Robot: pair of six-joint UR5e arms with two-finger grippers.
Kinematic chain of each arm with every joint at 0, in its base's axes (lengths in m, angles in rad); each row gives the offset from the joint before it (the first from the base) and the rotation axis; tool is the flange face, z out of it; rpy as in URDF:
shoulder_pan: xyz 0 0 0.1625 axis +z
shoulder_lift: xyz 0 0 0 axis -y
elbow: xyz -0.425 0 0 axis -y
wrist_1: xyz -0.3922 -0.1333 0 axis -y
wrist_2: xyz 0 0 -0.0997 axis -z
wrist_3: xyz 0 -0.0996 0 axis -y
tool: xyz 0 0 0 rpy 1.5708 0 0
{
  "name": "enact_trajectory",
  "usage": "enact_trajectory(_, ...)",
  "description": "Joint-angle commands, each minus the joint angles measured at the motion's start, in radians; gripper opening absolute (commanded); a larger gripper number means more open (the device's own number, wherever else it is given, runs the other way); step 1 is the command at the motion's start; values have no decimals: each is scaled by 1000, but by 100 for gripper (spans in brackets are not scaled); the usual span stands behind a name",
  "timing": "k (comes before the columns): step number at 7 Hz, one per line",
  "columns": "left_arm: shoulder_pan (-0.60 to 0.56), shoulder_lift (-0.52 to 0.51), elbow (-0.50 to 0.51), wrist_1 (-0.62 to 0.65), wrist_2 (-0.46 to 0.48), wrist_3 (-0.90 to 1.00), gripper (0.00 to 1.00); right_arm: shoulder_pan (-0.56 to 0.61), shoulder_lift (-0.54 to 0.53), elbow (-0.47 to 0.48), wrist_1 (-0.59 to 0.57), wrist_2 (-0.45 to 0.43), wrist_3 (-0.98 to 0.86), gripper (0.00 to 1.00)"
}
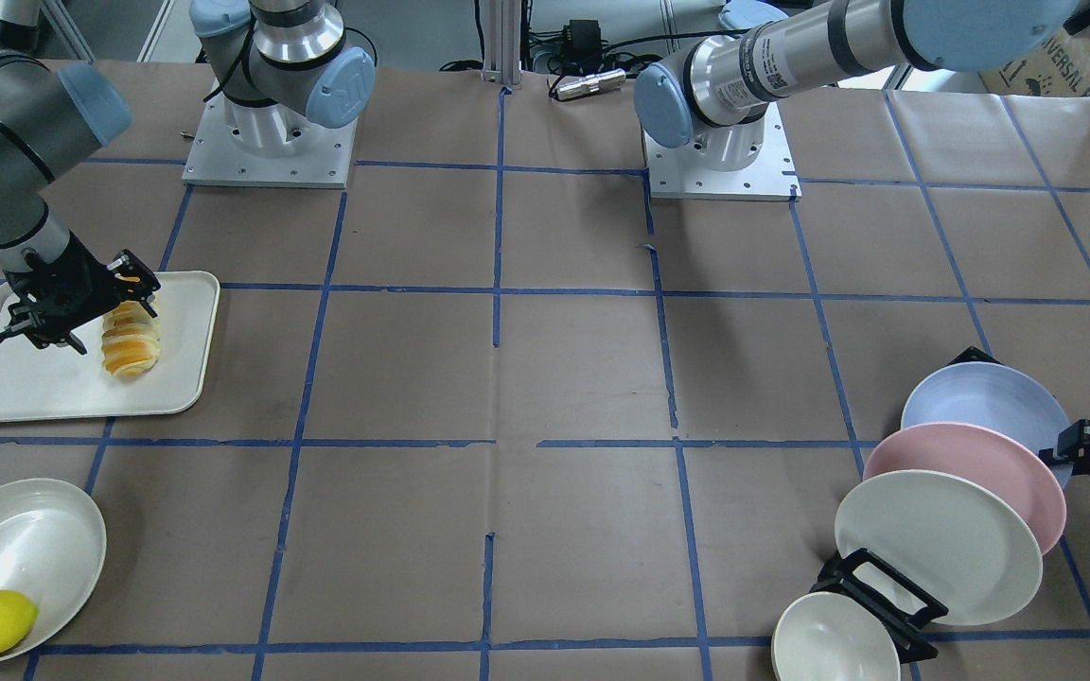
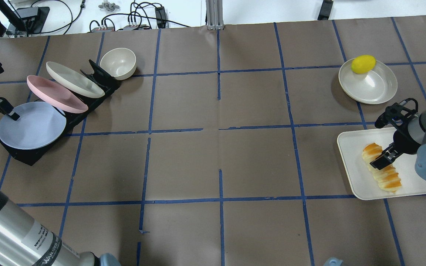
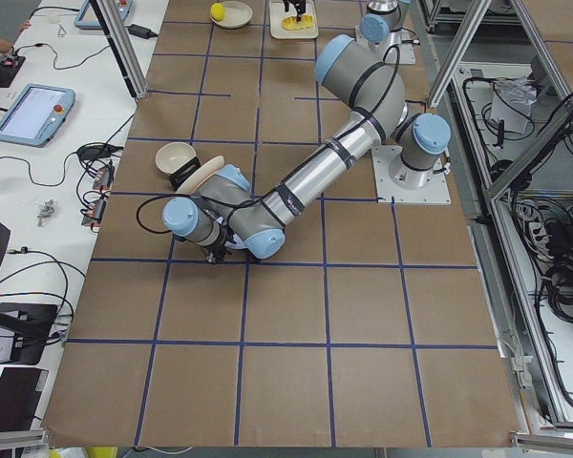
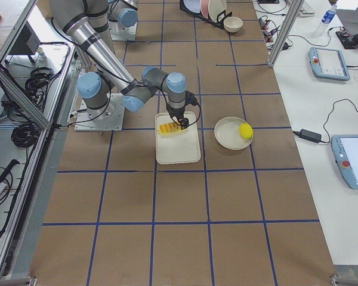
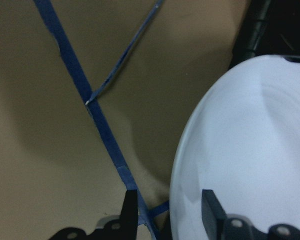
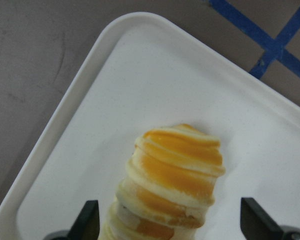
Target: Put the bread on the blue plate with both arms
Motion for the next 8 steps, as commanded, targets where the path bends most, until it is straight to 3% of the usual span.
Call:
enact_trajectory(1,-2,0,9,-13,2,0,8,-21,16,-5,-5,0,132,99)
enact_trajectory(4,-3,79,12,-91,32,-2,7,-19,16,10,20,0,298,99)
enact_trajectory(7,-5,217,1,-235,34,-6,7,-19,21,18,20,8,302,99)
enact_trajectory(8,-5,295,-25,-273,34,-15,7,-19,22,18,14,10,302,94)
